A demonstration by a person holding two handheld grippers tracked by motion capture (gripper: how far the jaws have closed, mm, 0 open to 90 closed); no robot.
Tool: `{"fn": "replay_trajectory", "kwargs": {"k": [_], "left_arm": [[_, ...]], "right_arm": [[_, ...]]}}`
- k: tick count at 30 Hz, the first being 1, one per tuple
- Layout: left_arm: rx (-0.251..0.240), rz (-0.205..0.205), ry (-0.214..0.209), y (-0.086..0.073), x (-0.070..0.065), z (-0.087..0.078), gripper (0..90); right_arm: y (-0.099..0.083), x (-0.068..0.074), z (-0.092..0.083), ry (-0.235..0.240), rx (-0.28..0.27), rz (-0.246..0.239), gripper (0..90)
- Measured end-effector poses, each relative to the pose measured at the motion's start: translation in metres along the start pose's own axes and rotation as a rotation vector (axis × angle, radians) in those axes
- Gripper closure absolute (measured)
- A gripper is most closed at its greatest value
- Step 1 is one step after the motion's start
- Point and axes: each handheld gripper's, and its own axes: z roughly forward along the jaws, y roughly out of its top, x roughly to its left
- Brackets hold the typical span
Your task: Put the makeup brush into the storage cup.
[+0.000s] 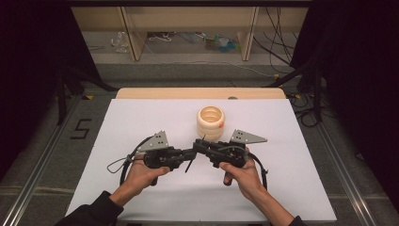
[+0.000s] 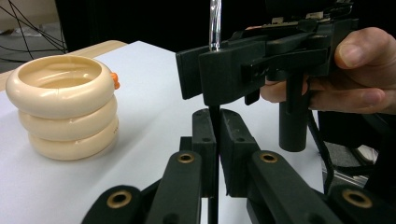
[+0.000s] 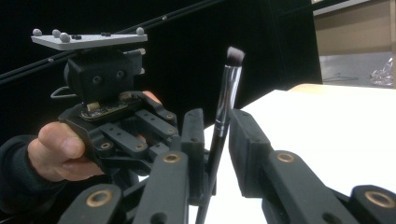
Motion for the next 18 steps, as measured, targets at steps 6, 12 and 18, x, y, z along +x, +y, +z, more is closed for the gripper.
{"fn": "replay_trajectory", "kwargs": {"k": [6, 12, 18], "left_arm": [[0.000, 0.008, 0.001, 0.0002, -0.0008, 0.0003, 85.1], [-0.011, 0.011, -0.004, 0.0009, -0.0018, 0.0005, 85.0], [-0.014, -0.002, -0.016, 0.0010, -0.0021, -0.0005, 80.5]], "right_arm": [[-0.0005, -0.0009, 0.0001, 0.011, -0.004, -0.009, 82.6], [-0.0001, -0.0005, 0.0000, 0.028, -0.020, -0.003, 84.9], [0.0005, 0.0000, -0.0011, 0.044, -0.019, 0.000, 85.3]]}}
